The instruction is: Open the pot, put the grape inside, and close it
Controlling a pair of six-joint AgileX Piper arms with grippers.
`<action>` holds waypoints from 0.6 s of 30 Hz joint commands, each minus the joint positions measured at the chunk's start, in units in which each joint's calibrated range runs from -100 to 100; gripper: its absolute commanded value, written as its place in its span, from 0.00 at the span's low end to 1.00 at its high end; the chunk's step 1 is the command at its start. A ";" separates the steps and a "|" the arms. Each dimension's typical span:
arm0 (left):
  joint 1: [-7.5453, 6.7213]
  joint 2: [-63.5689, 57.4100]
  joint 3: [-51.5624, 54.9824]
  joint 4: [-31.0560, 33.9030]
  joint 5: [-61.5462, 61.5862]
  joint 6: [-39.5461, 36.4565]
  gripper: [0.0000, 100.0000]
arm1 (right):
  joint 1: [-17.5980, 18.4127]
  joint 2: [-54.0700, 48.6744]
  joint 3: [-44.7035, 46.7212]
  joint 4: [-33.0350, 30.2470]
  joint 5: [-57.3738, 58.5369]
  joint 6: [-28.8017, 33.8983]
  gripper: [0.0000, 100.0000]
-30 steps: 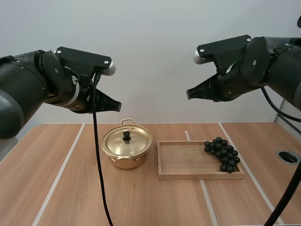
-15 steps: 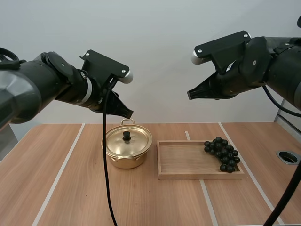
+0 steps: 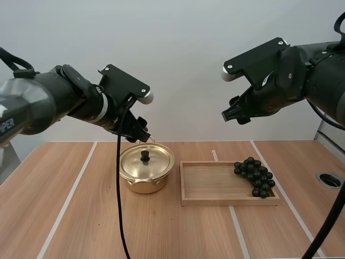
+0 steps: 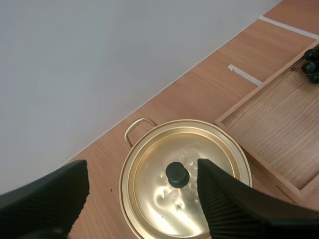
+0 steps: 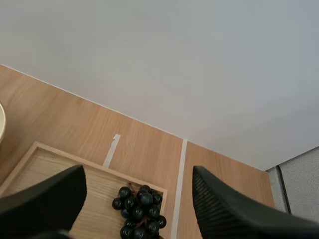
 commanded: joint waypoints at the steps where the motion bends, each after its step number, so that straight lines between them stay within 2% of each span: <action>1: -0.17 1.96 -0.94 -0.94 0.61 0.27 1.00 | 0.01 2.15 -0.29 -1.73 1.16 1.52 1.00; 8: -0.42 9.35 -4.87 -0.19 3.18 0.27 1.00 | 0.01 7.53 -0.29 -3.61 2.04 3.99 1.00; 12: -2.81 13.92 -8.00 4.94 2.40 -3.10 1.00 | 0.01 8.46 -0.29 -3.61 1.35 3.99 1.00; 15: -5.36 16.91 -10.38 12.62 1.08 -8.94 1.00 | 0.01 8.51 -0.29 -3.61 0.86 3.99 1.00; 18: -6.73 19.78 -12.36 18.99 1.50 -13.09 1.00 | 0.01 8.51 -0.29 -3.61 0.86 3.99 1.00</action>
